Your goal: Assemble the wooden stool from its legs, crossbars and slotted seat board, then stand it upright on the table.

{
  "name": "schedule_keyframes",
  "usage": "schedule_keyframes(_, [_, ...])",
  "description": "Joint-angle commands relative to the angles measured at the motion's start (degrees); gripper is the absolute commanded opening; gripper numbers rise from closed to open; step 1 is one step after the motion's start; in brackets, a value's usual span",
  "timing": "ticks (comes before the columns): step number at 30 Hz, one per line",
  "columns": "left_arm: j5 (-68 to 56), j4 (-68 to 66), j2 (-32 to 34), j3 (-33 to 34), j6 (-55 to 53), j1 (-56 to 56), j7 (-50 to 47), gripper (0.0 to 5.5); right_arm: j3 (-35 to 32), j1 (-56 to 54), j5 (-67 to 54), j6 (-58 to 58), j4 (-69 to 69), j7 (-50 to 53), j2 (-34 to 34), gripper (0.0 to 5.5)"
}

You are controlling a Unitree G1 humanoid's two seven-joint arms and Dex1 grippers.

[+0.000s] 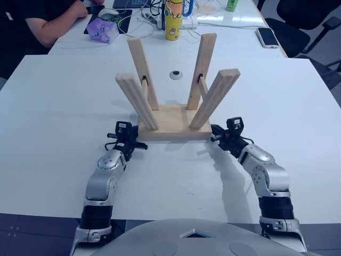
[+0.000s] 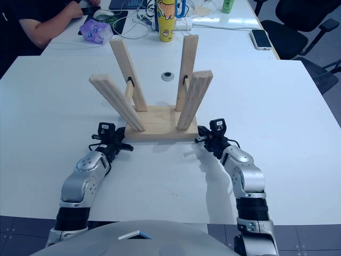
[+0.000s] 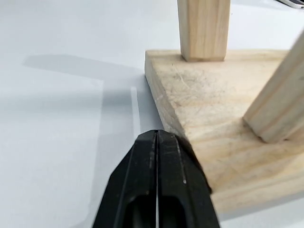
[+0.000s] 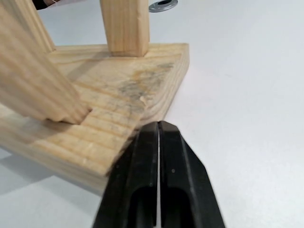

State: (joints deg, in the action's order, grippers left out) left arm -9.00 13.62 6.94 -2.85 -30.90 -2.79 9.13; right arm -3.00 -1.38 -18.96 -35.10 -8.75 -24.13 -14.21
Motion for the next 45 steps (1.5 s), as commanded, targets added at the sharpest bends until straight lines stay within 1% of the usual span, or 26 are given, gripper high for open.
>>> schedule_keyframes(1, [-7.97,8.04,-6.81,-8.46,-3.0,7.46,6.2,0.0,8.1,-4.29,-11.44,-3.97,-7.94,-7.96,7.52,0.02])
schedule_keyframes(12, [-8.56,15.76,-4.33,-7.2,-10.37,9.08,6.89,0.0,6.09,-7.46,-13.57,-9.96,-14.94,-8.62,6.52,0.02])
schedule_keyframes(17, [-8.18,19.35,-0.93,-9.06,-12.99,8.79,9.53,0.0,4.84,-6.56,-16.54,-14.32,-20.37,-8.09,6.69,0.02])
schedule_keyframes(20, [-8.97,22.18,0.9,-7.88,-15.15,8.9,9.7,0.0,3.45,-6.7,-20.42,-18.1,-24.76,-6.63,8.21,0.02])
schedule_keyframes(24, [-9.19,22.72,3.03,-5.92,-15.92,9.9,10.33,0.0,1.21,-8.2,-24.85,-21.96,-27.54,-5.64,9.11,0.02])
schedule_keyframes(31, [-9.51,21.78,7.32,-2.69,-15.69,10.62,12.53,0.0,-1.6,-10.45,-28.22,-24.42,-29.43,-3.91,9.17,0.02])
schedule_keyframes(34, [-6.27,17.83,11.42,0.55,-9.95,9.89,13.67,0.0,-1.77,-9.84,-21.16,-19.28,-27.16,-6.3,3.85,0.02])
schedule_keyframes(35, [-4.77,16.81,12.54,1.66,-7.06,9.63,13.7,0.0,-2.52,-9.37,-20.23,-18.14,-25.68,-8.08,1.97,0.2])
schedule_keyframes(36, [-4.75,15.79,13.03,4.0,-4.12,9.25,14.2,0.16,-4.09,-8.84,-19.64,-17.0,-23.62,-10.33,-0.55,0.21])
schedule_keyframes(38, [-4.5,14.72,15.41,6.69,1.57,7.88,16.89,0.37,-6.9,-8.24,-19.07,-14.89,-19.9,-14.73,-5.02,0.46])
schedule_keyframes(40, [-6.94,12.99,17.52,12.33,5.84,5.78,20.67,0.65,-9.19,-7.62,-18.04,-11.62,-15.06,-20.78,-10.37,0.74])
schedule_keyframes(42, [-9.46,10.26,20.19,18.28,8.57,3.28,24.92,0.89,-7.6,-7.19,-11.64,-4.11,-7.65,-25.11,-15.56,0.99])
schedule_keyframes(43, [-10.17,9.05,21.63,19.79,9.84,2.18,27.05,1.05,-5.7,-6.42,-7.7,1.19,-4.32,-27.09,-17.6,1.15])
schedule_keyframes(45, [-11.73,5.58,23.68,21.87,12.25,1.66,30.4,1.36,-3.81,-4.76,-2.16,12.81,2.27,-30.11,-19.25,1.48])
